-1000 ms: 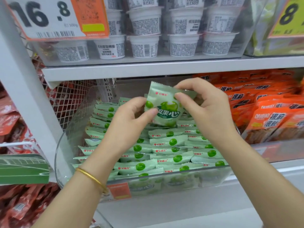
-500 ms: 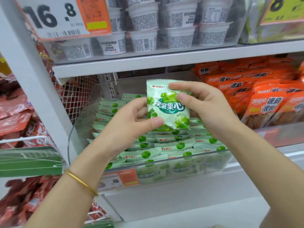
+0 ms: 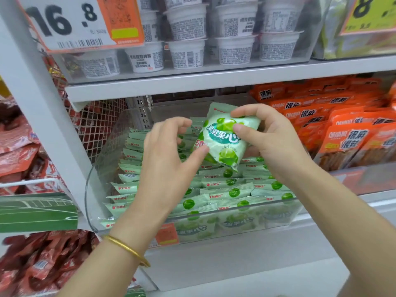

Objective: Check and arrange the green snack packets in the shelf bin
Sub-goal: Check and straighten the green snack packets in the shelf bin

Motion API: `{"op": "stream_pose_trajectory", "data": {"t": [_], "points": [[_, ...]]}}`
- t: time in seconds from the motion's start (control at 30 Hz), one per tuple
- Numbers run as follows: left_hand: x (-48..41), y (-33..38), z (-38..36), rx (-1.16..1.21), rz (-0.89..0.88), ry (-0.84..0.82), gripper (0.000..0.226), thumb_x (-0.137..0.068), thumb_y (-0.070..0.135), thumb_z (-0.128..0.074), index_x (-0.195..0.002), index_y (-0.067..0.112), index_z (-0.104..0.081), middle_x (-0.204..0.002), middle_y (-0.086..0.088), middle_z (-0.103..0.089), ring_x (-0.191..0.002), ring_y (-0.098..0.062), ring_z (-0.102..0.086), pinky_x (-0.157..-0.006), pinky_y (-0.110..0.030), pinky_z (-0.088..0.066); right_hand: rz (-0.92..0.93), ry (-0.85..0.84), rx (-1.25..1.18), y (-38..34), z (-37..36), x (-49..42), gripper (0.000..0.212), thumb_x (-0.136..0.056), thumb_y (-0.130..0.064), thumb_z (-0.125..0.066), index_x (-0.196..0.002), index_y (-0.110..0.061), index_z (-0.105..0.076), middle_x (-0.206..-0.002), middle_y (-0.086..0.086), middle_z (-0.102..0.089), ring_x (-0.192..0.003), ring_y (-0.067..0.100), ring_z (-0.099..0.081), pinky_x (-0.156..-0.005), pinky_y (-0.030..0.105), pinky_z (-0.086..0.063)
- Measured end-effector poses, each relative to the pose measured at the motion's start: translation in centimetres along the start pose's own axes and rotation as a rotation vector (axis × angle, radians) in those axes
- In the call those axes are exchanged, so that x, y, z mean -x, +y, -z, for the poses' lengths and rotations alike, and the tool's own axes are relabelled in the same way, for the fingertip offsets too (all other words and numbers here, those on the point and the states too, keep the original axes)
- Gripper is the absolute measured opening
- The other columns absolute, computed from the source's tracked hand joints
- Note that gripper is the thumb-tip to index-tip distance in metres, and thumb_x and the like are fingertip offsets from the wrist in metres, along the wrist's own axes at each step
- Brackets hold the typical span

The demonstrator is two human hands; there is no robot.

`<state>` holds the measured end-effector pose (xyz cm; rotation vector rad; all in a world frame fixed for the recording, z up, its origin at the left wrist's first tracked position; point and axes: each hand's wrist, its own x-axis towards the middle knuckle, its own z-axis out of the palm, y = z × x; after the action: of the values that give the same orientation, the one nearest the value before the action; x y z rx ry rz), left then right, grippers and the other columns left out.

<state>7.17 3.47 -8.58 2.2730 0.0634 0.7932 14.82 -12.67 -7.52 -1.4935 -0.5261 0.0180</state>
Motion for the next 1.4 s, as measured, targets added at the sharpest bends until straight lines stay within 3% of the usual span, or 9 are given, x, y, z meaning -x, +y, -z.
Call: {"op": "stream_pose_trajectory", "data": {"t": [0.17, 0.23, 0.33, 0.5, 0.6, 0.73, 0.97, 1.27, 1.4], "points": [[1.0, 1.0, -1.1, -0.064, -0.086, -0.172, 0.062, -0.067, 0.064, -0.058, -0.120, 0.034, -0.046, -0.111, 0.019, -0.039, -0.109, -0.004, -0.036, -0.085, -0.013, -0.033, -0.012, -0.038, -0.049, -0.2, -0.4, 0.3, 0.014, -0.087, -0.011, -0.062, -0.100, -0.014, -0.058, -0.093, 0.009, -0.060, -0.067, 0.016, -0.066, -0.052, 0.029, -0.054], [0.9, 0.8, -1.3, -0.080, -0.090, -0.147, 0.053, -0.073, 0.045, -0.069, -0.118, 0.028, -0.048, -0.111, 0.015, -0.043, -0.107, -0.005, -0.039, -0.087, -0.015, -0.034, 0.000, -0.094, -0.086, -0.2, -0.7, 0.5, 0.021, -0.086, -0.023, -0.059, -0.105, -0.017, -0.058, -0.099, 0.013, -0.059, -0.074, 0.018, -0.067, -0.054, 0.031, -0.055], [0.3, 0.9, -0.8, 0.084, -0.012, -0.135, 0.026, -0.086, 0.015, -0.061, -0.108, 0.026, -0.052, -0.107, 0.014, -0.056, -0.101, -0.003, -0.054, -0.089, -0.027, -0.045, 0.003, -0.115, -0.120, -0.3, -0.9, 0.5, 0.041, -0.083, -0.038, -0.048, -0.121, -0.025, -0.050, -0.097, 0.007, -0.059, -0.079, 0.019, -0.067, -0.056, 0.034, -0.057], [0.0, 1.3, -0.1, 0.499, 0.203, -0.231, 0.029, -0.096, 0.007, -0.047, -0.115, 0.029, -0.044, -0.098, 0.005, -0.073, -0.090, -0.008, -0.069, -0.086, -0.038, -0.054, 0.198, 0.054, 0.365, 0.3, 0.1, 0.2, 0.027, -0.090, -0.023, -0.060, -0.112, -0.038, -0.059, -0.106, 0.003, -0.049, -0.086, 0.002, -0.055, -0.078, 0.015, -0.045], [0.1, 1.3, 0.2, 0.677, 0.207, -0.280, 0.040, -0.098, 0.002, -0.043, -0.119, 0.035, -0.035, -0.097, 0.000, -0.074, -0.087, -0.015, -0.071, -0.077, -0.034, -0.058, 0.112, 0.011, 0.247, 0.4, 0.4, 0.1, 0.025, -0.088, -0.019, -0.063, -0.108, -0.034, -0.066, -0.118, -0.001, -0.057, -0.097, 0.008, -0.062, -0.089, 0.024, -0.050], [0.1, 1.0, 0.3, 0.769, 0.162, -0.377, 0.041, -0.097, 0.000, -0.042, -0.126, 0.029, -0.041, -0.118, -0.005, -0.066, -0.096, -0.019, -0.068, -0.078, -0.032, -0.057, -0.050, -0.095, -0.099, 0.2, 0.1, 0.2, 0.028, -0.080, -0.015, -0.064, -0.105, -0.026, -0.067, -0.112, 0.001, -0.068, -0.090, 0.017, -0.069, -0.075, 0.034, -0.057], [-0.2, 0.3, 0.4, 0.771, 0.105, -0.452, 0.062, -0.086, -0.011, -0.056, -0.132, 0.027, -0.043, -0.135, 0.007, -0.055, -0.118, -0.014, -0.057, -0.093, -0.033, -0.052, -0.074, -0.094, -0.187, 0.3, 0.0, 0.0, 0.031, -0.078, -0.012, -0.063, -0.107, -0.023, -0.066, -0.107, 0.003, -0.070, -0.084, 0.017, -0.069, -0.065, 0.029, -0.057], [-0.2, 0.6, 0.8, 0.755, 0.117, -0.457, 0.063, -0.087, -0.011, -0.053, -0.134, 0.028, -0.039, -0.131, 0.008, -0.058, -0.112, -0.016, -0.061, -0.093, -0.040, -0.052, -0.059, -0.087, -0.204, 0.4, -0.2, 0.0, 0.028, -0.077, -0.007, -0.064, -0.102, -0.020, -0.066, -0.100, 0.003, -0.070, -0.077, 0.014, -0.068, -0.058, 0.025, -0.055], [-0.4, 0.5, 0.3, 0.816, 0.346, -0.294, 0.042, -0.092, 0.002, -0.053, -0.126, 0.023, -0.042, -0.121, -0.013, -0.060, -0.090, -0.020, -0.070, -0.073, -0.029, -0.057, -0.058, -0.065, -0.138, 0.5, -0.2, 0.0, 0.023, -0.072, -0.021, -0.067, -0.095, -0.021, -0.064, -0.103, 0.008, -0.066, -0.076, 0.016, -0.065, -0.056, 0.027, -0.054]]}}
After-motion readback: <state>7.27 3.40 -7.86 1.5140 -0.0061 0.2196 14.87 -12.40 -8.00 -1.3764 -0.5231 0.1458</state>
